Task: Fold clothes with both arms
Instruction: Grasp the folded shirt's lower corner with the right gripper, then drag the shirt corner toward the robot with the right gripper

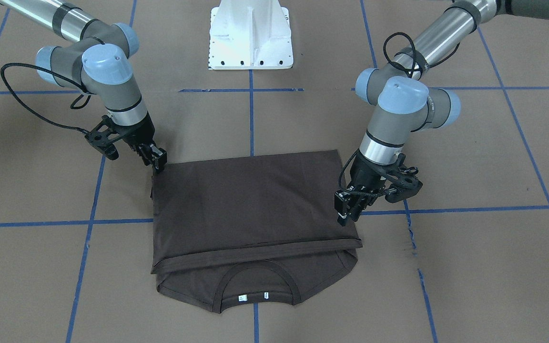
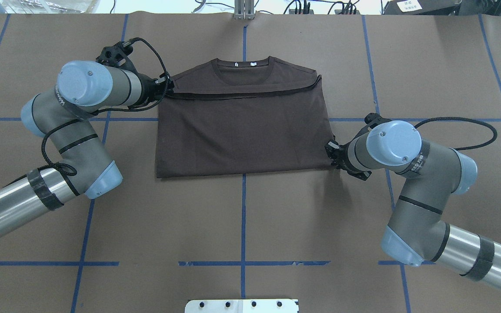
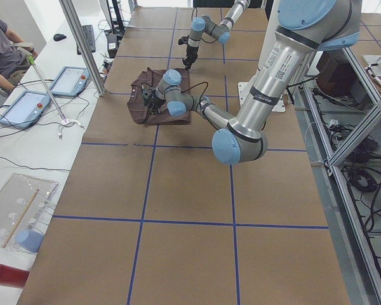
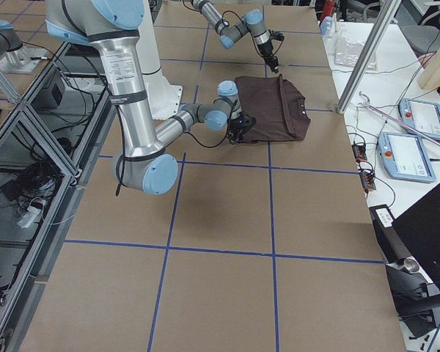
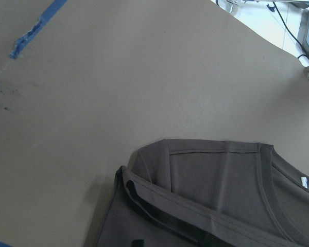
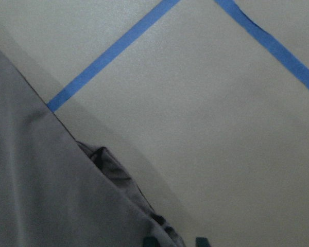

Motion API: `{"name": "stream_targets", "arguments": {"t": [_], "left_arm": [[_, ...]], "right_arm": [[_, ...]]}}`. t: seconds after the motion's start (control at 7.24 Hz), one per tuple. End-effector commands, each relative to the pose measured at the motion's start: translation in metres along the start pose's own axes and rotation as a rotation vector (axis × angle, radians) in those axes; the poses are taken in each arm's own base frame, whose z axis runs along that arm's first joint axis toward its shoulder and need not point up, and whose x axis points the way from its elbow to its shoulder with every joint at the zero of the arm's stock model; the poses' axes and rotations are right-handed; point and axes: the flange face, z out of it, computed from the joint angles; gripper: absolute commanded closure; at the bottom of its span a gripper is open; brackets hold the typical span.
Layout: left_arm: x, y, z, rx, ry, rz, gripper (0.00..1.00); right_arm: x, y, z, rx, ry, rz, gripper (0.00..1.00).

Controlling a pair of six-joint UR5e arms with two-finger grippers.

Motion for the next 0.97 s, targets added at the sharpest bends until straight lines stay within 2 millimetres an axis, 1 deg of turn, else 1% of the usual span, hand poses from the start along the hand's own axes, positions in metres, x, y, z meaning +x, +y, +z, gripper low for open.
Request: {"name": "stream_targets", "arguments": {"t": [0.0, 0.14, 0.28, 0.41, 0.55, 0.69, 0.83], "left_arm": [[0.005, 0.000, -0.010, 0.002, 0.018, 0.001, 0.54], [0.006, 0.000, -0.011, 0.002, 0.020, 0.001, 0.54], [0.006, 0.000, -0.011, 0.002, 0.019, 0.001, 0.54], [0.007, -0.001, -0.013, 0.003, 0.023, -0.001, 0.54], [0.012, 0.001, -0.021, 0.000, 0.040, -0.002, 0.54], [0.021, 0.002, -0.036, -0.002, 0.070, -0.005, 0.54], [0.030, 0.007, -0.053, -0.017, 0.105, -0.039, 0.54]], "right_arm": [[-0.003, 0.002, -0.010, -0.011, -0.019, 0.006, 1.00], [-0.005, 0.004, -0.020, -0.018, -0.034, 0.018, 1.00], [0.003, 0.005, -0.036, -0.028, -0.052, 0.017, 1.00], [0.029, 0.007, -0.060, -0.056, -0.056, 0.024, 1.00], [0.053, 0.035, -0.081, -0.127, -0.048, 0.012, 1.00], [0.077, 0.079, -0.102, -0.206, -0.035, -0.028, 1.00], [0.119, 0.119, -0.126, -0.294, 0.011, -0.095, 1.00]]}}
